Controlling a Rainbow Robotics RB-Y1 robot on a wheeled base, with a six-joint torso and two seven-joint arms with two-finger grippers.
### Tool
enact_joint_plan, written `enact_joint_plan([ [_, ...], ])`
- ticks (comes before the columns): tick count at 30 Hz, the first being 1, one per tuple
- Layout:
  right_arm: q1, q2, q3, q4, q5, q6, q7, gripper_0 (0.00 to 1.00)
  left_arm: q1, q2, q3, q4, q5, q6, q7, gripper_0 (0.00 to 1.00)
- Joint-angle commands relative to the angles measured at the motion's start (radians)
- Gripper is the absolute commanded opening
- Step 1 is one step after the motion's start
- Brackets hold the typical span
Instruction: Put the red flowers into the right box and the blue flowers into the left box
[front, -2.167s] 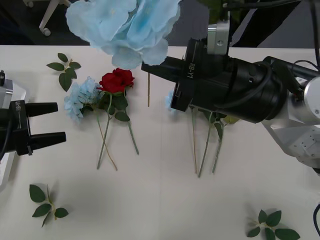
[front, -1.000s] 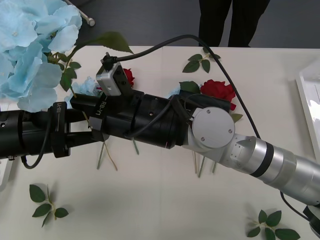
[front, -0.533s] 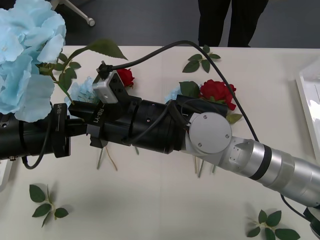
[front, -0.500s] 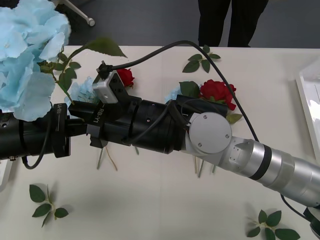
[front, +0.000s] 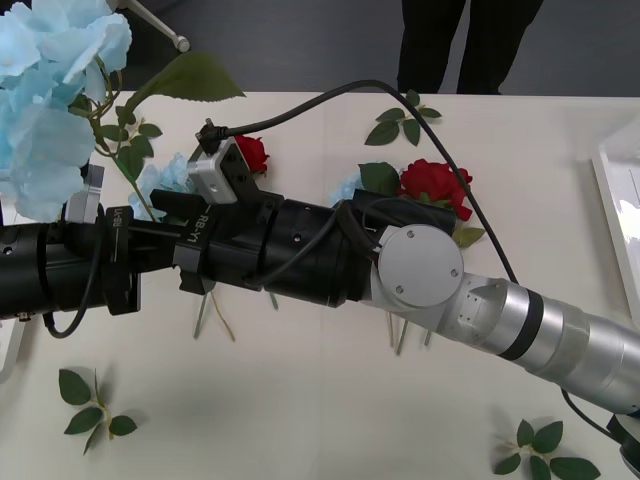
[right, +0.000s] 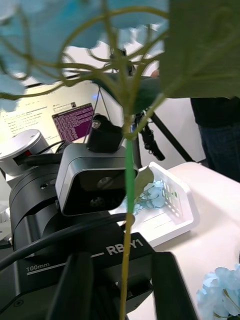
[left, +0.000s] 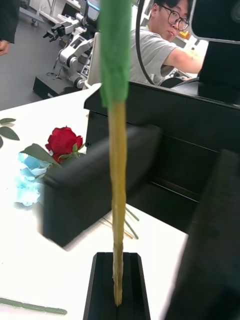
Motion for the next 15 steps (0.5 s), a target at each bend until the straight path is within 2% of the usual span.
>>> enact_joint_plan([
  [1, -0.020, -0.006, 0.007, -0.018, -0.004, -0.006, -0.030, 1.00, -0.023, 0.000, 0.039, -0.011, 0.017, -0.010, -0.020, 0.00],
  [9, -0.020, -0.009, 0.007, -0.020, -0.005, -0.007, -0.035, 1.00, 0.013, 0.028, 0.061, -0.011, 0.040, -0.035, -0.020, 0.00],
  [15, -0.020, -0.015, 0.007, -0.020, -0.007, -0.007, -0.041, 1.00, 0.079, 0.118, 0.076, -0.013, 0.068, -0.119, -0.014, 0.00],
])
